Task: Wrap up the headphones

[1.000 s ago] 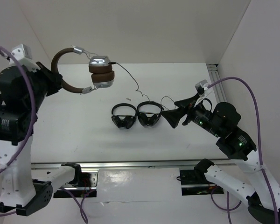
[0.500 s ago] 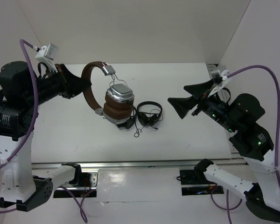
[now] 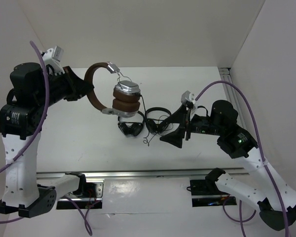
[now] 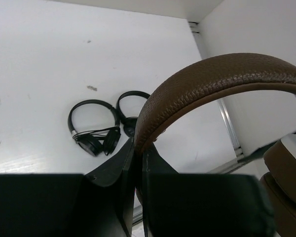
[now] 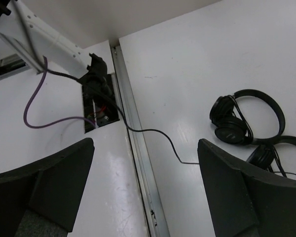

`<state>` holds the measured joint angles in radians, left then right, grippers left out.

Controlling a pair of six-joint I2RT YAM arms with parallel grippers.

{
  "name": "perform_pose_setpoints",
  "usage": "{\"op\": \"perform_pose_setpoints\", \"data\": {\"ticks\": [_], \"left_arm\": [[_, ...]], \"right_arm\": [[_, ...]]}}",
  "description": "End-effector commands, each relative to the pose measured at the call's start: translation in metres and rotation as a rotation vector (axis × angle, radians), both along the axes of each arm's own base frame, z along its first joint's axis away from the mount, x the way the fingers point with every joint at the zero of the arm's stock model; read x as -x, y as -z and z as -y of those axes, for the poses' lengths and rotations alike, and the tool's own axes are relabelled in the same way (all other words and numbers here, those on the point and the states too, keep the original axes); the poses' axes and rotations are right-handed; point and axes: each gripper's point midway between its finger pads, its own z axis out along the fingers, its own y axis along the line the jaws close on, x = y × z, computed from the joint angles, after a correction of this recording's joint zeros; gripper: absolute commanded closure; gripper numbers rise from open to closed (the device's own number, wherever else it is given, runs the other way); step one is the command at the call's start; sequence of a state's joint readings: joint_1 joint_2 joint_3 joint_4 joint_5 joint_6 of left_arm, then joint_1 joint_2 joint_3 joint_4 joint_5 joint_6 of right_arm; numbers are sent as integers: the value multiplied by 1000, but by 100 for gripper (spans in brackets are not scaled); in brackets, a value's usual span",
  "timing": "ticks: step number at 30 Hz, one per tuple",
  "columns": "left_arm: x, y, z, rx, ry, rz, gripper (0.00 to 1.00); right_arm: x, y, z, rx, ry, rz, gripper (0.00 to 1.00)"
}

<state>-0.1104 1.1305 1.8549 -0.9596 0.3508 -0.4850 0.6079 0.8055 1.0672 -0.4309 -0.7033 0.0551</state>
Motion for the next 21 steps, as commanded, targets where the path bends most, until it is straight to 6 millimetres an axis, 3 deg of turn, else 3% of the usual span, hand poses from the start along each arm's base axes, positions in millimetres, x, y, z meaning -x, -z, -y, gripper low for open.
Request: {"op": "perform_pose_setpoints", "data": {"ticks": [1,2,5,6,7,12,14,21], "left_arm": [[-28,-6,-11,50,-125,10,100],[-28,-2,-11,48,-126,1,100],[-38,4,-12,59,-150,-30,100],[-40,8,-16,60,-180,-41,100],[-41,8,-17,69,-196,-46,100],[-43,12,-18,77,-214,-84,100],[-46,15,-17,84,-217,-97,100],[-46,15,-19,90,-229,-100,100]], "right_arm": [[3,-24,-9,-98,-72,117,8],[2,-18,-10,-98,-71,102,8],[-34,-18,-7,-122,113,102,11],[-45,-7,-6,-114,164,97,11],[-47,-12,-8,-146,164,118,11],[-61,22,-29,-110,153,72,12],[-61,26,-42,-107,138,93,12],[-69,62,-67,-82,129,57,27]]}}
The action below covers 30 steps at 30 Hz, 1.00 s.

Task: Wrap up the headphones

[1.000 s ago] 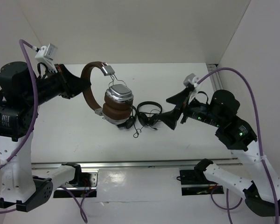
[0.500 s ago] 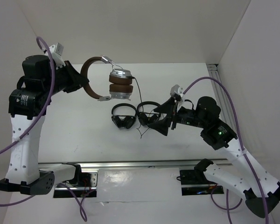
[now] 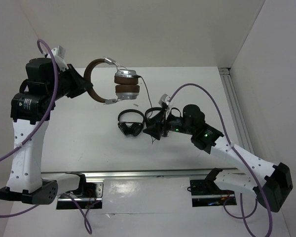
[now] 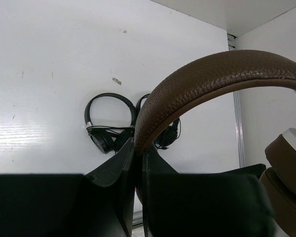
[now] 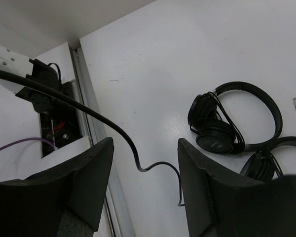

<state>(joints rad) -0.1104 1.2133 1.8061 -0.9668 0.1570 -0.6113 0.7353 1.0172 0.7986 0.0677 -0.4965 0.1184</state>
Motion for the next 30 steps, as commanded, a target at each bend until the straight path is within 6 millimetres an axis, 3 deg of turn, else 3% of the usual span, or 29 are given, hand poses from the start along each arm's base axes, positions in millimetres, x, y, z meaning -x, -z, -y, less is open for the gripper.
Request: {"op": "perform_pose_setpoints", "data": {"ticks": [1,4,8,9,10,12,13,14,15,16,17,18,19,20,21,22,23,24,26,30], "left_arm": [[-3,-28,4,57,-11,84,100],[-3,-26,0,37,-27,80,100],[-3,-22,-12,-10,-78,71,100],[-4,-21,-16,-30,-88,76,100],[-7,-16,-22,-47,-122,65,100],[-5,-2,-32,-104,-152,46,100],[-7,3,-40,-133,-184,46,100],[-9,5,-43,-170,-182,69,100],[-11,28,-46,-197,-184,28,100],[-3,29,-50,-209,-194,52,100],[-3,35,-49,-223,-188,64,100],[-8,55,-51,-252,-185,62,100],[-7,61,-50,-264,-179,70,100],[-4,64,-50,-279,-179,90,100],[-7,74,-51,-310,-164,81,100],[-8,88,-48,-329,-147,75,100],[-9,95,-36,-341,-94,80,100],[-8,107,-25,-381,-25,78,100],[-3,107,8,-393,98,120,100],[-8,140,31,-405,217,41,100]], "right_arm": [[-13,-19,-7,-69,60,97,41],[-14,-22,-12,-71,107,121,72],[-12,-22,-10,-44,157,129,97],[-20,-23,-3,-37,228,134,100],[-20,-31,5,-48,275,146,100],[-19,-28,19,-13,369,139,100],[-29,-35,38,-7,497,149,100],[-27,-42,53,-5,552,145,100],[-23,-47,60,-3,576,147,100],[-27,-62,74,-15,647,156,100],[-25,-72,85,-25,676,160,100],[-25,-66,92,32,688,160,100],[-22,-86,97,17,689,174,100],[-23,-92,105,33,718,182,100],[-24,-87,109,101,726,185,100],[-23,-91,111,124,722,194,100],[-24,-110,117,114,747,211,100],[-26,-104,118,178,747,210,100],[-25,-117,118,193,732,225,100],[-19,-107,101,274,610,233,100]]}}
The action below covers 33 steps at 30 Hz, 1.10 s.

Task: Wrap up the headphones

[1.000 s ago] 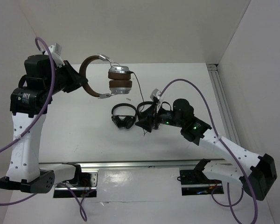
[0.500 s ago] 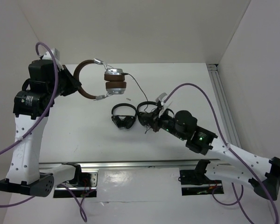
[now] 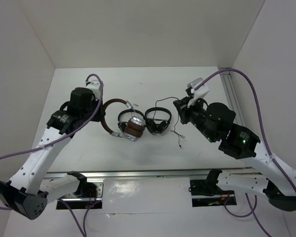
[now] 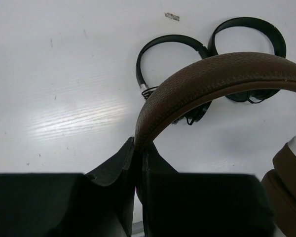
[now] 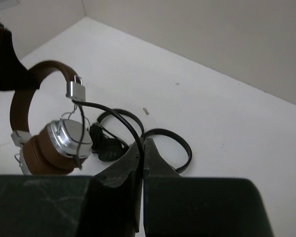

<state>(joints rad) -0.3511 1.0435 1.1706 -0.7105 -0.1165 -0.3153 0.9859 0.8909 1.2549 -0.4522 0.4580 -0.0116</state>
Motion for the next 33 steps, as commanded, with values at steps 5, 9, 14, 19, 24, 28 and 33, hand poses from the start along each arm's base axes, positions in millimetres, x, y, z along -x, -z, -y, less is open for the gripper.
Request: {"op": "perform_pose_setpoints", "data": {"ticks": [5,9,14,19,24,28,33], "left_arm": [[-21,-5,57,-5,247,65,100],[1,18,108,-44,465,-31,100],[28,2,133,12,615,-8,100],[92,-16,169,94,893,48,100],[118,-28,174,121,979,88,100],[132,-47,169,166,1017,139,100],[133,-56,166,173,1013,167,100]], "right_arm": [[21,41,-25,235,-222,-66,100],[24,56,-45,273,-304,-99,100],[18,66,-49,306,-269,-107,100],[15,77,-48,338,-228,-108,100],[13,89,-46,379,-200,-122,100],[12,96,-45,392,-188,-127,100],[8,107,-51,427,-190,-151,100]]}}
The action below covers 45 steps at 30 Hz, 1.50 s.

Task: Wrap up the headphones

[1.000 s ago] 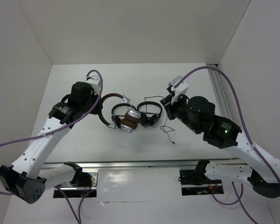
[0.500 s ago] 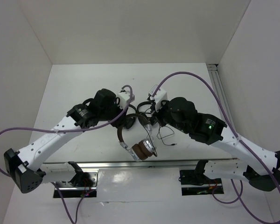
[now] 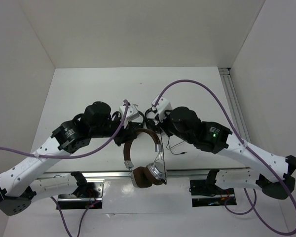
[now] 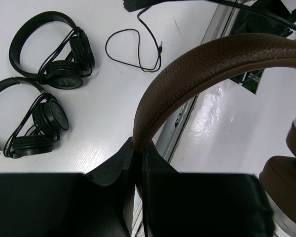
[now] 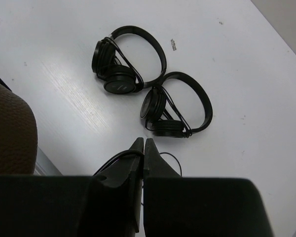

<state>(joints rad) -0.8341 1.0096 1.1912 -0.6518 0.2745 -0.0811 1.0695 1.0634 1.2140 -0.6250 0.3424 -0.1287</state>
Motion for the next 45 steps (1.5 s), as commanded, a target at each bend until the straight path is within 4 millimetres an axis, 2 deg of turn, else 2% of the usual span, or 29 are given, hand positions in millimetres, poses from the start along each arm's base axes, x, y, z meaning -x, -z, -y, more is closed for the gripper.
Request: {"op": "perform_pose_setpoints", "data": {"ticks": [1,3,5,7,10,13,16,17,22,28,29,30,34,35,36,38,41,45], "left_arm": [[12,-28,9,94,79,36,100],[10,-27,9,84,62,47,100],[2,-18,9,39,22,46,100],[-14,-1,5,-40,-82,41,100],[-37,10,-7,-112,-244,58,100],[-61,23,-24,-201,-410,74,100],[-67,43,-27,-291,-457,32,100],[-69,43,-24,-293,-457,32,100],[-51,46,-3,-264,-297,-10,100],[-27,39,8,-221,-163,-1,100],[-27,39,8,-221,-163,-1,100],[-27,41,8,-221,-163,-1,100],[-23,27,5,-169,-159,24,100],[-20,15,4,-130,-142,50,100],[-11,15,5,-112,-105,34,100],[-4,2,10,-54,-49,63,100],[11,-15,10,25,12,75,100],[19,-31,9,84,39,100,100]], "right_arm": [[-8,1,-1,21,29,19,100],[-5,2,-4,16,6,9,100],[-2,-10,-6,-33,-11,25,100],[2,-21,-4,-77,-17,40,100],[3,-44,4,-139,5,74,100],[10,-57,6,-179,-21,84,100],[17,-57,5,-172,-61,61,100],[18,-51,2,-155,-69,48,100],[16,-27,-5,-82,-78,-1,100],[9,7,-15,21,-65,-55,100],[7,18,-15,57,-55,-69,100],[7,19,-15,50,-50,-75,100],[5,24,-13,62,-34,-72,100],[4,28,-13,65,-34,-73,100],[5,25,-12,56,-34,-68,100],[6,29,-11,65,-34,-73,100],[10,34,-17,66,-65,-95,100],[15,37,-22,56,-102,-114,100]]}}
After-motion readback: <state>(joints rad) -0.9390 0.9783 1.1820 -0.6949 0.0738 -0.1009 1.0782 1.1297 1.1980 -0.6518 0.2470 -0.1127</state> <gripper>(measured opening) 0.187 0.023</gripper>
